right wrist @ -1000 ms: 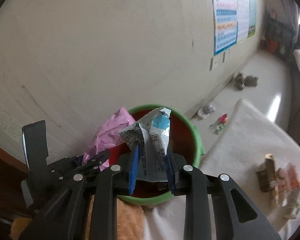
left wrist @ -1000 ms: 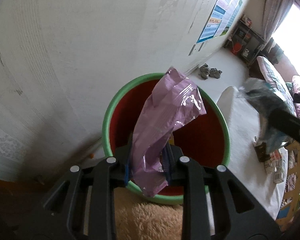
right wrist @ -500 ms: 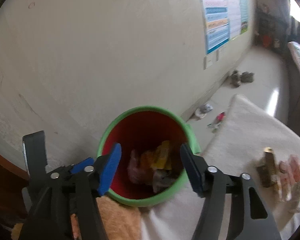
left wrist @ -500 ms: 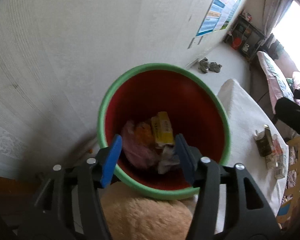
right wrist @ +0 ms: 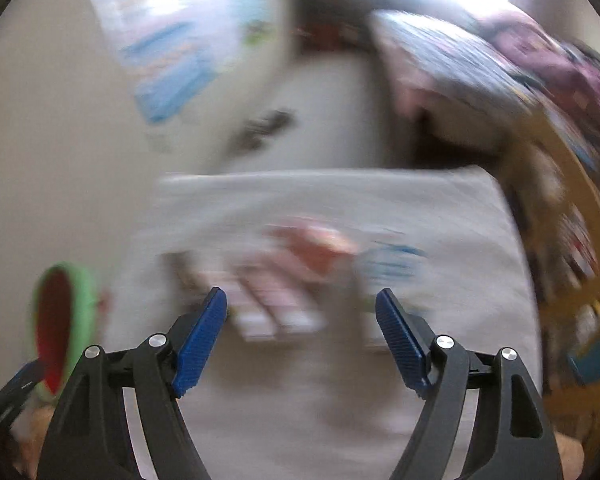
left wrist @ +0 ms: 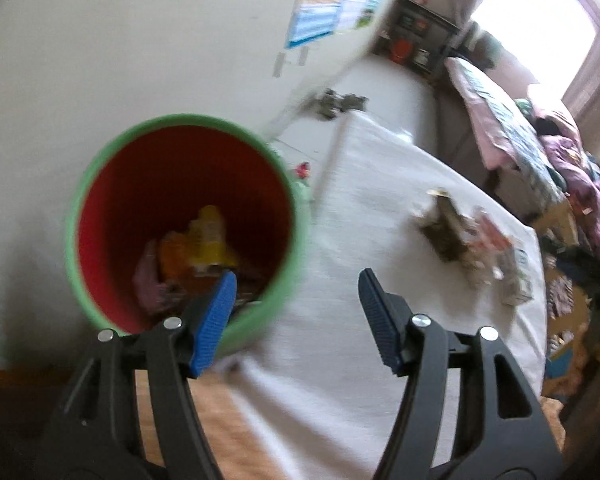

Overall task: Collect trash
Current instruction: 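Move both grippers back over the table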

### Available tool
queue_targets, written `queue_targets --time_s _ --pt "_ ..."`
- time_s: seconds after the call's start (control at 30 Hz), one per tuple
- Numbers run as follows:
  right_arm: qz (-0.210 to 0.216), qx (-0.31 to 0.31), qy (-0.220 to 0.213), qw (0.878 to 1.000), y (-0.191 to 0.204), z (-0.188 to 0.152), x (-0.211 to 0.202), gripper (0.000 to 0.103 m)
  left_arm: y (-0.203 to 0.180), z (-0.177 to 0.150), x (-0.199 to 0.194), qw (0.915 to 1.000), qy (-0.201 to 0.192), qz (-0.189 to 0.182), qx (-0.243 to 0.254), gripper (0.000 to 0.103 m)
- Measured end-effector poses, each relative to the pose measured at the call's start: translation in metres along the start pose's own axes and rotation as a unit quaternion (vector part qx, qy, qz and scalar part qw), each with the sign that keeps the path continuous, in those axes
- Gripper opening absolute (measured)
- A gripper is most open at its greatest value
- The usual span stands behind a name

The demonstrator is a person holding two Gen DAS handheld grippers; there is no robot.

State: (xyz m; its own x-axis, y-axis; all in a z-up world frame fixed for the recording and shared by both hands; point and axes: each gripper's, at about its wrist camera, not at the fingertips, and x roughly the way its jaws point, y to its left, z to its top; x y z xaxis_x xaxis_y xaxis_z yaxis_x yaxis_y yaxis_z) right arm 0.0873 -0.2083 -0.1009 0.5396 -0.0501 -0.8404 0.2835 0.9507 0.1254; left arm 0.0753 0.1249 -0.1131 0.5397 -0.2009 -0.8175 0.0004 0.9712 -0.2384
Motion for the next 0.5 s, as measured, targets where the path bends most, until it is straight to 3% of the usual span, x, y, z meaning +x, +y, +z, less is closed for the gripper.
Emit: queue_targets --time_s 0.07,0.17,0.33,0.4,0.43,0.5 --pt "-0.015 0.028 0.035 0.999 -0.032 0.0 0.025 0.074 -0.025 0.003 0.008 0.9997 0.005 -0.022 0.013 0.061" --pt "0.003 0.056 0.083 0.995 -0.057 -0.006 0.049 0.074 -0.061 0.008 0.022 0.9984 0.014 -0.045 0.031 0.061" --pt "-0.015 0.048 0.095 0.994 -0.063 -0.008 0.067 0.074 -0.11 0.024 0.056 0.9961 0.04 -0.071 0.036 0.061" --pt "-0.005 0.058 0.094 0.994 -0.066 -0.007 0.07 0.069 -0.12 0.029 0.066 0.9956 0.049 -0.075 0.029 0.061" --pt "-0.002 0.058 0.091 0.994 -0.066 -0.008 0.068 0.059 -0.127 0.032 0.072 0.9955 0.052 -0.075 0.029 0.061" --pt "0.002 0.06 0.084 0.995 -0.068 -0.009 0.063 0.056 -0.14 0.036 0.083 0.9957 0.056 -0.065 0.036 0.061"
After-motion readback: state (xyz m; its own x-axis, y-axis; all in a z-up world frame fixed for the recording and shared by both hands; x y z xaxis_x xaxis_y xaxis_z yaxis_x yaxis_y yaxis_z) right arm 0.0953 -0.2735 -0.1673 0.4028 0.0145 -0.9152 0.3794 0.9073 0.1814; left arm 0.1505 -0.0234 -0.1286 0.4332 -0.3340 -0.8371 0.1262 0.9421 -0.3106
